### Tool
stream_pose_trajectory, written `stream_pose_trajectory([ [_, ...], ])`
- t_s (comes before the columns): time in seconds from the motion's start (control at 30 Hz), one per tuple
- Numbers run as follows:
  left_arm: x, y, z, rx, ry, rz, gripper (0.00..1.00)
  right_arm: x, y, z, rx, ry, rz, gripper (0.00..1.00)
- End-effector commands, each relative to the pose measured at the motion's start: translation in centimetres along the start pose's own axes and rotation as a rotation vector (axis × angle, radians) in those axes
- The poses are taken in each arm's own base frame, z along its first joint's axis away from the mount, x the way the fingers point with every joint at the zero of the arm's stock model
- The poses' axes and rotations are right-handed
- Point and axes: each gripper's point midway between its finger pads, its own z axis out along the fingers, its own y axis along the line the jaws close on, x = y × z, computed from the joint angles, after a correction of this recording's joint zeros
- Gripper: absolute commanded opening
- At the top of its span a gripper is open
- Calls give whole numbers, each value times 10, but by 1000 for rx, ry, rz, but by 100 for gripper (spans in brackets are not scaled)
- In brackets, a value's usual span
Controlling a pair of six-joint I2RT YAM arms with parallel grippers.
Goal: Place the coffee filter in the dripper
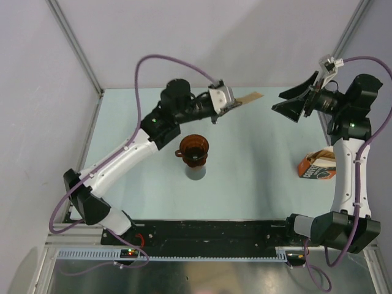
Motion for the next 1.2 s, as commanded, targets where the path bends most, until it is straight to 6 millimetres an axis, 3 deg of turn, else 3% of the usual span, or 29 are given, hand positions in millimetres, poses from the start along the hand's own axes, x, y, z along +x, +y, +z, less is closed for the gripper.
stream_pose_trajectory([
  [0.0,-29,-22,-7,179,-40,-290,0,1,26,2,-69,61,-418,99],
  [0.17,-37,-23,-7,243,-45,-365,0,1,39,13,-109,77,-532,99],
  [0.43,-28,-40,-14,306,-8,-399,0,1,62,27,-189,78,-629,92],
  [0.73,-25,-47,-21,307,6,-377,0,18,83,47,-296,110,-621,66],
  [0.97,-26,-48,-24,307,3,-353,0,41,88,50,-351,171,-579,46],
  [1.13,-25,-50,-25,314,-1,-333,0,48,85,49,-346,194,-576,40],
  [1.17,-26,-50,-25,317,-3,-330,0,49,85,49,-345,197,-577,35],
])
